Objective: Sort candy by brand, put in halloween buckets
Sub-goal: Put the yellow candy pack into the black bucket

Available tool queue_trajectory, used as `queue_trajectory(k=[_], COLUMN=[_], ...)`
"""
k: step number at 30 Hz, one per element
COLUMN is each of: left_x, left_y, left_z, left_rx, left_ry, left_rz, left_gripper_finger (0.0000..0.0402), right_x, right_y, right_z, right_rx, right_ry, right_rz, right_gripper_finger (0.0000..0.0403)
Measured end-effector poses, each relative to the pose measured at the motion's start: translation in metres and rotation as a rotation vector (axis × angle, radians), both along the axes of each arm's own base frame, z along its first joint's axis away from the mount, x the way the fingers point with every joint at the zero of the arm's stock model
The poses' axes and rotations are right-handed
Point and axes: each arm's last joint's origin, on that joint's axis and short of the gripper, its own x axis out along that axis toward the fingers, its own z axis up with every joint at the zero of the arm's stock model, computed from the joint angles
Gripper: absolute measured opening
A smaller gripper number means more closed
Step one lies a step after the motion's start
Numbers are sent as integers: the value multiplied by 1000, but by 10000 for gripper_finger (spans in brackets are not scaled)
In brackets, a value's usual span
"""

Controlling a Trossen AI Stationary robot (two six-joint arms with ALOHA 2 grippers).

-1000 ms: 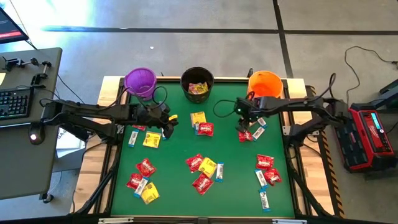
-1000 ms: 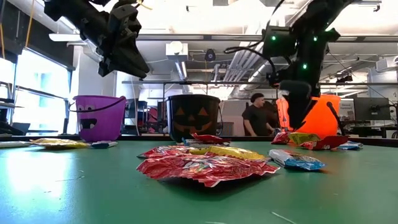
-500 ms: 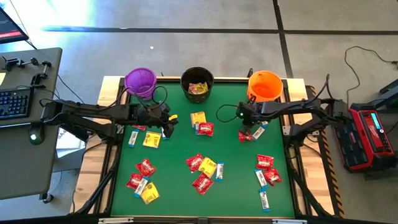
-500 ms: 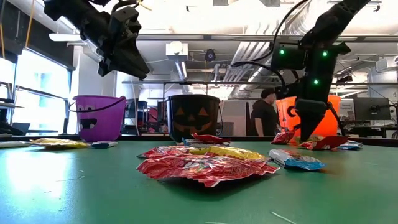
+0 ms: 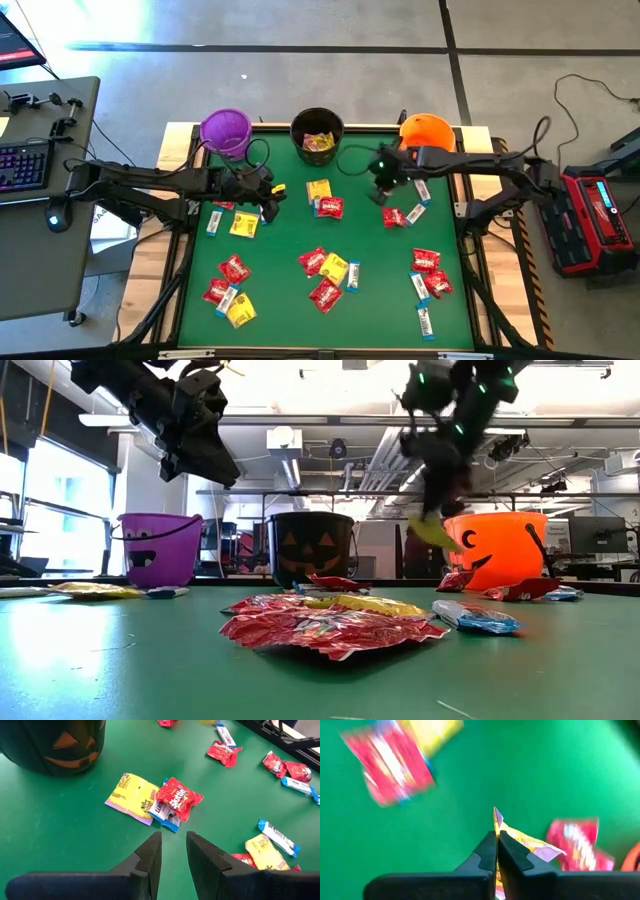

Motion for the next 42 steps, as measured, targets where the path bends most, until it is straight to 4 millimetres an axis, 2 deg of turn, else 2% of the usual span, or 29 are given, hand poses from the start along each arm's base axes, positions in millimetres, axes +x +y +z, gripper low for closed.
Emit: queue_trajectory(k=[7,10,15,19,24,32,42], left_x=[0,0,0,0,0,0,0], left_y=[0,0,0,0,1,1,1], left_z=[0,0,0,0,0,0,0], left_rx=[4,8,8,14,18,18,18], left_ry=[0,0,1,3,3,3,3], left_rz=[3,7,7,3,9,9,9], left_gripper_finger=[80,80,80,80,80,80,80], right_x=[38,61,105,130,147,153,154], right_y=[-13,-24,-46,-69,-93,-115,-123], right_z=[71,83,92,89,76,49,33], right_rx=[-126,-143,-179,-187,-184,-167,-146], right_ry=[-370,-422,-429,-375,-314,-259,-207], right_rz=[-10,-14,7,0,-21,-58,-103], right_gripper_finger=[0,0,0,0,0,0,12])
